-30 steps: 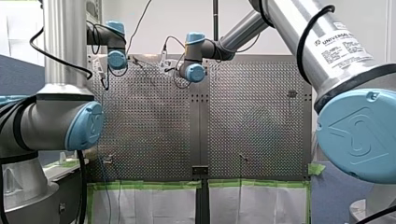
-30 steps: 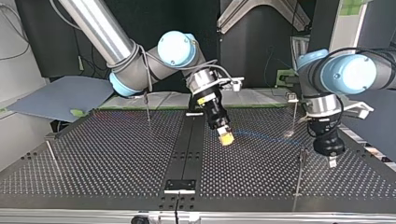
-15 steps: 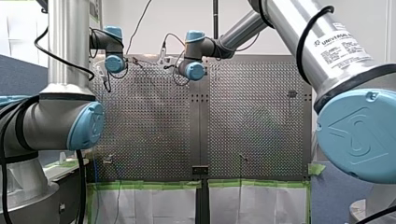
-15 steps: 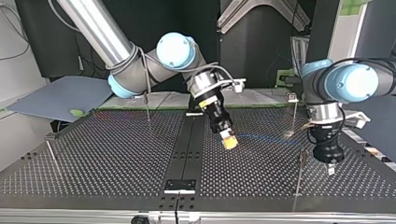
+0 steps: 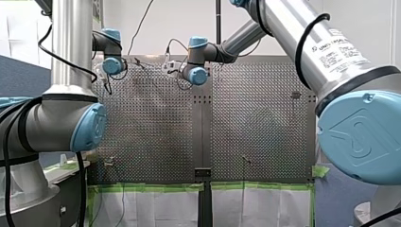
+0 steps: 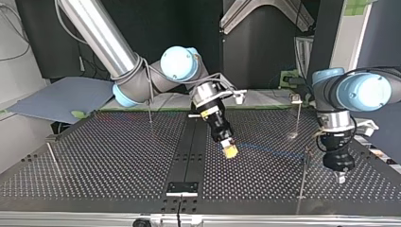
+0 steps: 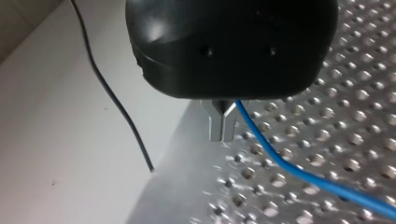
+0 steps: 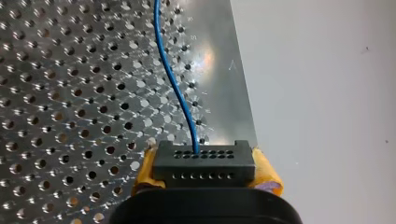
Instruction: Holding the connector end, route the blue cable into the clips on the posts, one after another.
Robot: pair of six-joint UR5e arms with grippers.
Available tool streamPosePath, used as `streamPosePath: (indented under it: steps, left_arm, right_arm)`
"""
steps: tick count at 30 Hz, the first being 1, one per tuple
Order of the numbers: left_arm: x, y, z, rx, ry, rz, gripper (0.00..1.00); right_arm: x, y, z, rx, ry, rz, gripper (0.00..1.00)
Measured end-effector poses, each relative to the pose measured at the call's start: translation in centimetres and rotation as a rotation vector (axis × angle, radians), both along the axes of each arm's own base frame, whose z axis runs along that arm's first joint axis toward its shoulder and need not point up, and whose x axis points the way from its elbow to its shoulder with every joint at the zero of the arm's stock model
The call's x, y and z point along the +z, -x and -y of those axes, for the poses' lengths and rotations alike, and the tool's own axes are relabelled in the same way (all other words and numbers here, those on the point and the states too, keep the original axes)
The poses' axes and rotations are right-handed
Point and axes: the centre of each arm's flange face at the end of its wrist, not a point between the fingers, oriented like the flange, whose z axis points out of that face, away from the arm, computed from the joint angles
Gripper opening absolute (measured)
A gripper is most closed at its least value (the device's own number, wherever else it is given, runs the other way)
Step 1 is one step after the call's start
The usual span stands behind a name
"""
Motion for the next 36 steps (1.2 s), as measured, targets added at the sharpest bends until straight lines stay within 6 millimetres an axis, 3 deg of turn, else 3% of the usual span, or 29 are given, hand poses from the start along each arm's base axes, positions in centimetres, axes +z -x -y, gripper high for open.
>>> streamPosePath:
  steps: [14,23,30,36]
  left_arm:
    - [-2.0,-2.4,-0.4,-0.054,0.013,-0.033,0.02]
    - [-2.3,-2.6,-0.5,-0.052,0.015,-0.041,0.02]
    - [-2.3,-2.6,-0.5,-0.051,0.015,-0.043,0.02]
    - [-2.3,-2.6,-0.7,-0.049,0.014,-0.040,0.02]
  right_arm:
    - [0.6,0.6,2.0,-0.020,0.012,0.011,0.00]
    - [0.5,0.3,2.9,-0.015,0.009,0.015,0.00]
    - [-0.7,-0.7,3.7,-0.014,-0.018,-0.011,0.00]
    - [-0.1,-1.1,3.8,-0.012,-0.021,-0.016,0.00]
